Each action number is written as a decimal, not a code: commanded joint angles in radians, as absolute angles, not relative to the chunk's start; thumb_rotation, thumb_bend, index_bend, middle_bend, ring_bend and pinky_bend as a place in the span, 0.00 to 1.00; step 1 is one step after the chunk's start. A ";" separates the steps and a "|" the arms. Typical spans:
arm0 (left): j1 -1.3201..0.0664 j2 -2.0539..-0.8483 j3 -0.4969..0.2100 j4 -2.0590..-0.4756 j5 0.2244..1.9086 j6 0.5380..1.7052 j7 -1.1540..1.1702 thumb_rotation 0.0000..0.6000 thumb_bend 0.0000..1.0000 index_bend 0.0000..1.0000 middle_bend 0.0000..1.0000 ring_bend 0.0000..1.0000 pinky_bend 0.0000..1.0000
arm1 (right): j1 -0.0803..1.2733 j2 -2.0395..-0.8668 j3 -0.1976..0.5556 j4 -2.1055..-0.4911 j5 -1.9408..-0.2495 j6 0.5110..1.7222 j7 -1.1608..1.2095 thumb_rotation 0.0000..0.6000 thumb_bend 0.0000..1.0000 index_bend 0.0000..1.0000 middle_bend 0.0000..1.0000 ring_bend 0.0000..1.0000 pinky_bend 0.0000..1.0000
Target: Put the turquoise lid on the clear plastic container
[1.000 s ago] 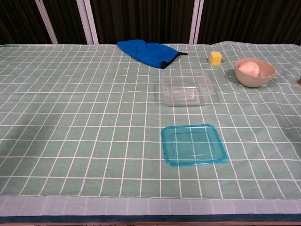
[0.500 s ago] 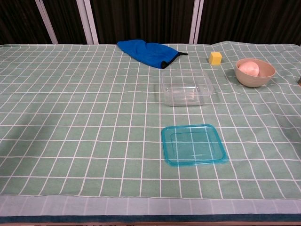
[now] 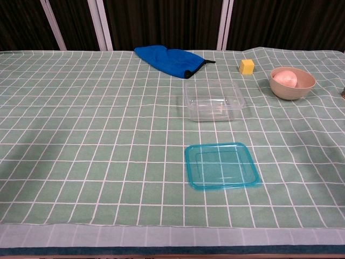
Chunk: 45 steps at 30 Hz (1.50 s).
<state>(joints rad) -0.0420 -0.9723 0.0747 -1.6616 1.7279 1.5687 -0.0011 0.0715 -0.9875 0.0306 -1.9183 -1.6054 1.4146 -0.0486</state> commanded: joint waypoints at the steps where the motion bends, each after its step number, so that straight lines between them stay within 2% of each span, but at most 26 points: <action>1: -0.040 -0.971 0.073 -1.665 1.724 1.571 -0.003 1.00 0.53 0.06 0.00 0.00 0.00 | 0.219 -0.861 0.077 -2.114 -1.414 1.170 -0.213 1.00 0.16 0.00 0.05 0.00 0.00; 6: -0.041 -0.969 0.074 -1.669 1.719 1.564 -0.003 1.00 0.52 0.06 0.00 0.00 0.00 | 0.342 -0.908 0.123 -2.174 -1.201 1.067 -0.445 1.00 0.16 0.00 0.05 0.00 0.00; 11: -0.041 -0.966 0.072 -1.673 1.711 1.562 -0.015 1.00 0.52 0.06 0.00 0.00 0.00 | 0.464 -1.068 0.133 -2.168 -0.997 1.045 -0.673 1.00 0.16 0.00 0.05 0.00 0.00; 24: -0.046 -0.960 0.075 -1.681 1.694 1.536 -0.028 1.00 0.52 0.06 0.00 0.00 0.00 | 0.673 -1.434 0.136 -2.063 -0.610 1.207 -0.984 1.00 0.16 0.00 0.05 0.00 0.00; 31: -0.047 -0.959 0.076 -1.683 1.691 1.531 -0.031 1.00 0.52 0.06 0.00 0.00 0.00 | 0.728 -1.563 0.163 -1.984 -0.538 1.268 -1.000 1.00 0.16 0.00 0.05 0.00 0.00; 45: -0.047 -0.957 0.074 -1.687 1.683 1.524 -0.032 1.00 0.53 0.07 0.00 0.00 0.00 | 0.759 -1.655 0.150 -1.878 -0.540 1.274 -0.952 1.00 0.16 0.00 0.10 0.00 0.00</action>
